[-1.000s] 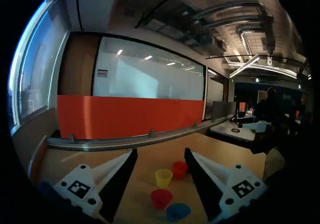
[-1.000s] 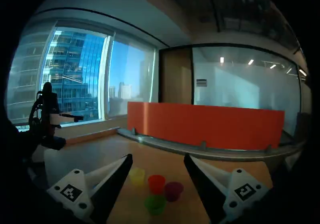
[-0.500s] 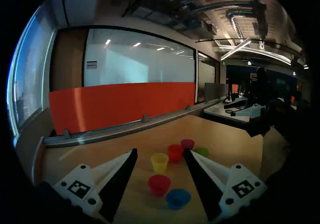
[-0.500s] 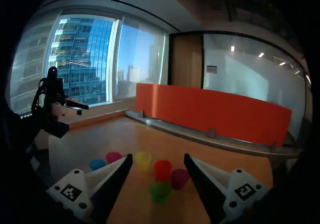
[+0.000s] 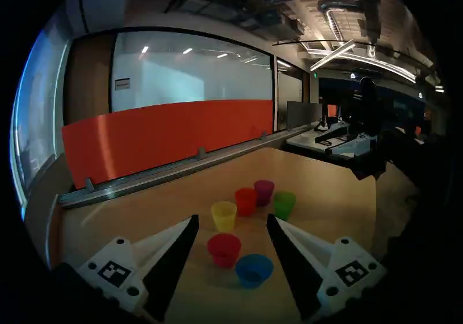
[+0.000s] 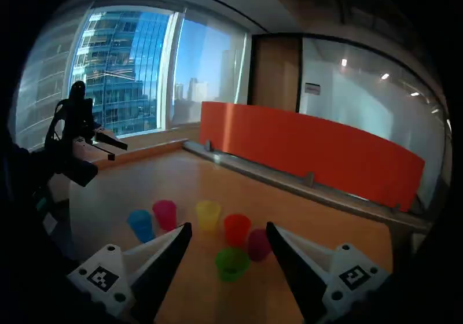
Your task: Pour water
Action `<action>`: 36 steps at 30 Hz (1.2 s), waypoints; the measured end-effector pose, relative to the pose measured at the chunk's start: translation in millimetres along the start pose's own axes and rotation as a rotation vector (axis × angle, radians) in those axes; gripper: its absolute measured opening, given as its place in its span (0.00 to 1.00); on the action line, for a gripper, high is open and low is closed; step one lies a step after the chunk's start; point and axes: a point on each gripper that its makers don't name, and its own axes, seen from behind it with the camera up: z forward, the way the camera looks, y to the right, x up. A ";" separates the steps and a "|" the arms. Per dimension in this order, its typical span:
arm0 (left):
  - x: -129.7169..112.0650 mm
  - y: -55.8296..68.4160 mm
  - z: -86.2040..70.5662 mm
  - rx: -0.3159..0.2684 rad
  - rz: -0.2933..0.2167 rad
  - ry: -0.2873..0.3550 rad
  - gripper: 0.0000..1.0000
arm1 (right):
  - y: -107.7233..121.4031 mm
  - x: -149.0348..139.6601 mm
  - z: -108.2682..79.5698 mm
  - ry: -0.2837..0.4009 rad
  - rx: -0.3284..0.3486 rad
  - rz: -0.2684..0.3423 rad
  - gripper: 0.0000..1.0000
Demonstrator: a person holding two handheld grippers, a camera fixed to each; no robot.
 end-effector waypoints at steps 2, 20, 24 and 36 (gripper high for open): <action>-4.7 2.2 1.5 -0.006 0.000 -0.007 0.87 | -0.1 -6.1 1.9 -0.012 -0.001 -0.002 0.99; -56.4 11.8 15.0 -0.046 -0.010 -0.098 0.87 | 2.5 -48.7 19.8 -0.096 -0.001 -0.014 0.99; -69.1 13.7 17.6 -0.054 -0.015 -0.120 0.87 | 3.5 -57.5 24.4 -0.110 -0.001 -0.008 1.00; -107.5 23.3 24.4 -0.078 -0.008 -0.195 0.87 | 3.6 -84.8 36.1 -0.158 0.008 -0.008 1.00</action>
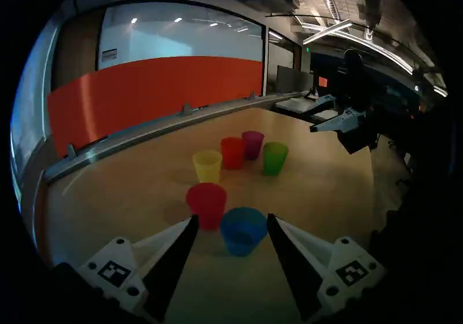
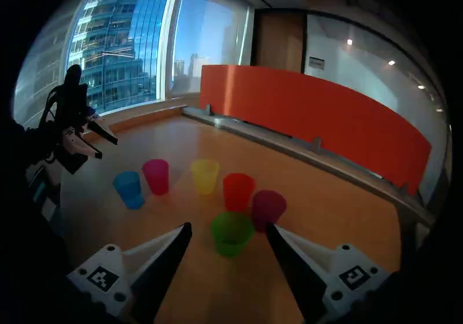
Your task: Pour water
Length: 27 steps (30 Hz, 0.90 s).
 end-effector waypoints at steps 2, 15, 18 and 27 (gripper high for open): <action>-5.1 1.1 1.0 -0.005 -0.001 -0.010 0.87 | 0.6 -4.6 2.1 -0.008 -0.001 0.001 1.00; -32.8 10.7 9.3 -0.044 0.003 -0.069 0.87 | 4.6 -27.5 16.1 -0.053 -0.003 -0.004 0.99; -39.3 12.7 10.9 -0.052 0.002 -0.084 0.87 | 3.7 -30.6 19.1 -0.058 0.000 -0.005 0.99; -53.5 14.1 18.7 -0.058 0.003 -0.120 0.87 | 3.4 -39.2 27.9 -0.075 0.006 0.002 1.00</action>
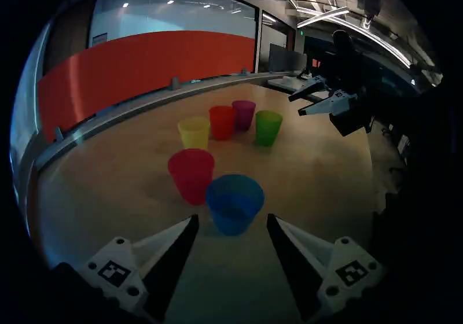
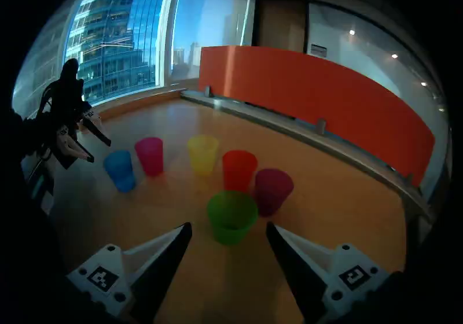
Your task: Pour water
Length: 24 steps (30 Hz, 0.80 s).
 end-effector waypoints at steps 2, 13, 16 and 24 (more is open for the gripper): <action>-2.8 -0.4 2.1 -0.004 -0.006 -0.007 0.87 | -0.1 -1.2 1.5 -0.004 0.001 0.000 0.99; -14.4 -1.9 17.4 -0.023 -0.014 -0.037 0.87 | -2.3 -5.8 13.7 -0.019 0.015 0.000 0.99; -18.0 -2.3 22.8 -0.026 -0.011 -0.048 0.87 | -2.7 -8.3 17.9 -0.026 0.019 0.000 1.00; -21.8 -4.0 34.4 -0.042 -0.028 -0.065 0.87 | -2.4 -13.8 30.6 -0.043 0.027 0.004 0.99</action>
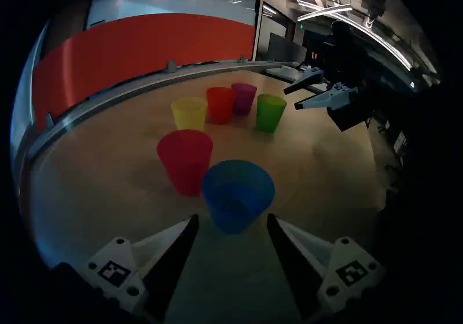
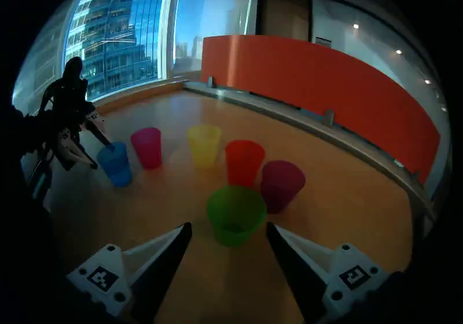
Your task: Pour water
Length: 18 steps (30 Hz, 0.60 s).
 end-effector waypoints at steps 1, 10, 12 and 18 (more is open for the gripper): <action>-0.4 0.0 1.4 -0.001 -0.001 -0.003 0.87 | 0.3 -0.6 1.6 -0.002 0.001 0.002 0.99; -0.2 2.1 11.5 -0.018 0.006 -0.020 0.87 | 3.7 -6.1 15.3 -0.016 0.008 0.030 0.99; -0.3 3.3 13.6 -0.023 0.006 -0.024 0.87 | 4.5 -7.7 18.1 -0.019 0.009 0.035 0.99; 1.0 5.5 19.6 -0.033 0.006 -0.027 0.87 | 4.7 -11.4 26.0 -0.031 0.017 0.038 0.99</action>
